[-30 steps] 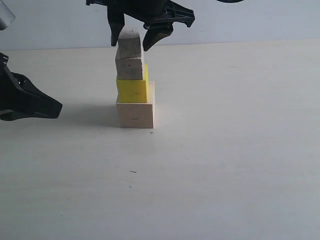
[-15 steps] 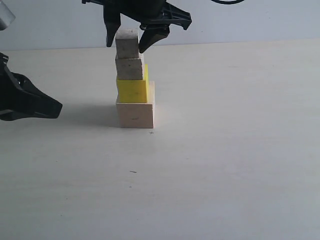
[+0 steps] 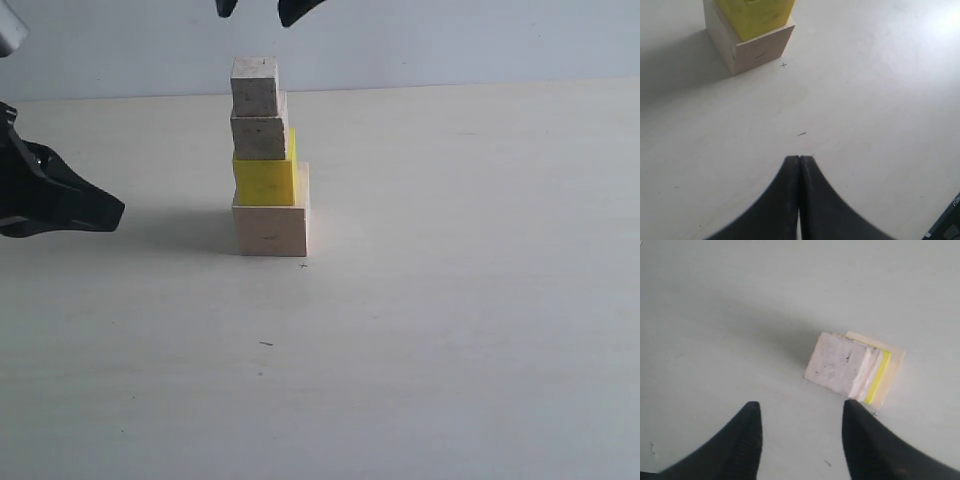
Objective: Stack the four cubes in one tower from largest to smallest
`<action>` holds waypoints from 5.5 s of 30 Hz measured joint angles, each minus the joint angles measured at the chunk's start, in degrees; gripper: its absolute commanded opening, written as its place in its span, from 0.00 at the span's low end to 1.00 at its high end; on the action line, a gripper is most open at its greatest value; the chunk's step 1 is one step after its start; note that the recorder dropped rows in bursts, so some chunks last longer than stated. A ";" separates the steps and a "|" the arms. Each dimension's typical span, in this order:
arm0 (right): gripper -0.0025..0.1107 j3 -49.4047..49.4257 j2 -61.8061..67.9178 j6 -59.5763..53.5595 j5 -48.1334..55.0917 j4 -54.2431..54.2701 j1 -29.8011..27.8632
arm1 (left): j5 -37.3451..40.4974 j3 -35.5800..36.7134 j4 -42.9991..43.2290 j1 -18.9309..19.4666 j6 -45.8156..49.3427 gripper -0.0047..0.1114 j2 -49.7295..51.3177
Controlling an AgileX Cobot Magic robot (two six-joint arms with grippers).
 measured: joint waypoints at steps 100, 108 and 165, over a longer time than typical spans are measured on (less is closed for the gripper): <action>0.02 15.96 22.86 -23.09 -12.41 38.47 -19.40 | 0.51 0.00 3.22 0.00 -1.03 0.04 0.10; 0.02 15.96 22.86 -22.86 -12.63 34.92 -19.51 | 0.51 0.00 3.22 0.00 -1.03 0.04 0.10; 0.02 15.96 24.90 -27.18 -14.34 41.50 -19.51 | 0.51 0.00 3.22 0.00 -1.03 0.04 0.10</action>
